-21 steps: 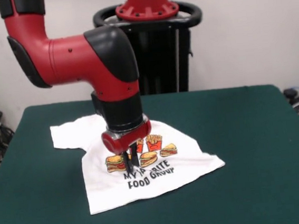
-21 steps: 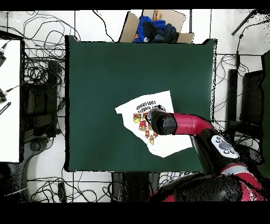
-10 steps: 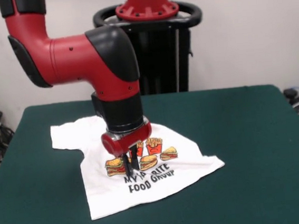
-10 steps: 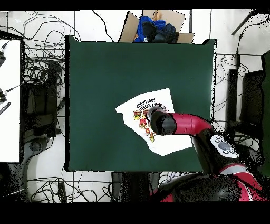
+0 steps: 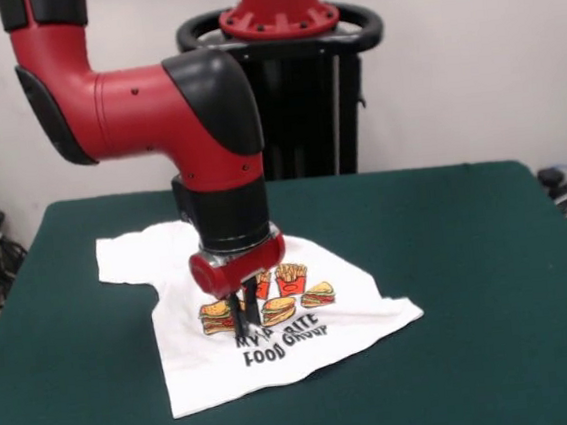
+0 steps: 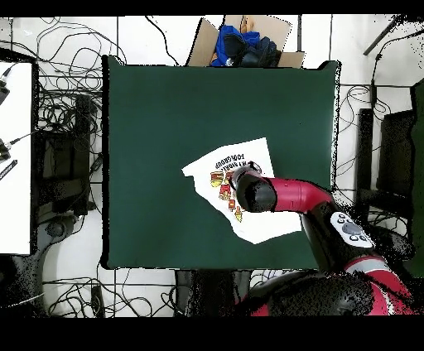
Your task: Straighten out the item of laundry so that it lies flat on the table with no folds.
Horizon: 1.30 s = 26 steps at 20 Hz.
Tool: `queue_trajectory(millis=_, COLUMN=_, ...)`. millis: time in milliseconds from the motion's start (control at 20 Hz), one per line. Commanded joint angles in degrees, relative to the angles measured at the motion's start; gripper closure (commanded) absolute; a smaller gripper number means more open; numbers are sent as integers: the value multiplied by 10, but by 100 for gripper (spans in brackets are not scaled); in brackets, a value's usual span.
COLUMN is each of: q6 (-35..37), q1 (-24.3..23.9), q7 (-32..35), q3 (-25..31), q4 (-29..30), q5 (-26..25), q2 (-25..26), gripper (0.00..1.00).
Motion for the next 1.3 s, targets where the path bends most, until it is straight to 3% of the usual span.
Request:
queue_trajectory(millis=50, q6=-42, q1=19, q7=79, q3=-17, q4=-58, q5=-30, q2=0, gripper=100)
queue_trajectory(millis=1300, q6=-40, q1=-21, q7=35, q3=8, q4=-98, q5=-58, q2=26, gripper=100)
